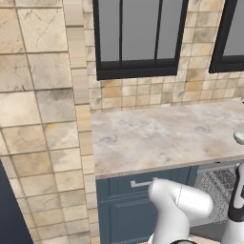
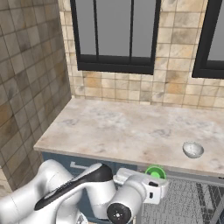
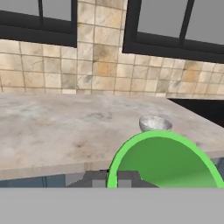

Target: Pick up the cup and bowl from the counter, place them in the dishwasher, and close the dishwasher door.

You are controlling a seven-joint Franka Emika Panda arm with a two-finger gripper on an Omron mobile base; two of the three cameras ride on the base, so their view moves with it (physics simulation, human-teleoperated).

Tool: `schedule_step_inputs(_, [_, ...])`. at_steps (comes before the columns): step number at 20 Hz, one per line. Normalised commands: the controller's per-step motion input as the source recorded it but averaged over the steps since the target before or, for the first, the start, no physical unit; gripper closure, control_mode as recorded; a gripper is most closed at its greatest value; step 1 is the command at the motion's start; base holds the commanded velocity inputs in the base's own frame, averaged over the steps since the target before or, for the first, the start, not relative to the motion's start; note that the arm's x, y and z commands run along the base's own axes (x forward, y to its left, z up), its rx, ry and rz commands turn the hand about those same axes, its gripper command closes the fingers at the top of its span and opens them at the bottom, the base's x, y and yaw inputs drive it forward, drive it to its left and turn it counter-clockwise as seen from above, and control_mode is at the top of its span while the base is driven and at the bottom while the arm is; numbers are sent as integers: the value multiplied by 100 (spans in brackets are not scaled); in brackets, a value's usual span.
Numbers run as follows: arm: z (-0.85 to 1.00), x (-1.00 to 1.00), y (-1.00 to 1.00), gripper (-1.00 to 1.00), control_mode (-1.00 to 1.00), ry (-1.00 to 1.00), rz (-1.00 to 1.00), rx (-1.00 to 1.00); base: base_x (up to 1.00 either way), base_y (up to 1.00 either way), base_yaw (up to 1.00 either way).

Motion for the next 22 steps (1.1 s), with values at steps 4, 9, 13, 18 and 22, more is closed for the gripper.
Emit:
schedule_step_inputs(4, [-32,-5,0,100,-100,-1,0,0,0,0,0])
schedule_step_inputs(9, [-23,-2,-7,100,-100,-1,0,0,0,0,0])
schedule_step_inputs(13, [-29,0,-17,100,-100,0,0,0,0,0,0])
schedule_step_inputs(18, [-42,0,-15,100,-100,0,0,0,0,0,0])
schedule_step_inputs(22, [-41,0,-19,100,-100,0,0,0,0,0,0])
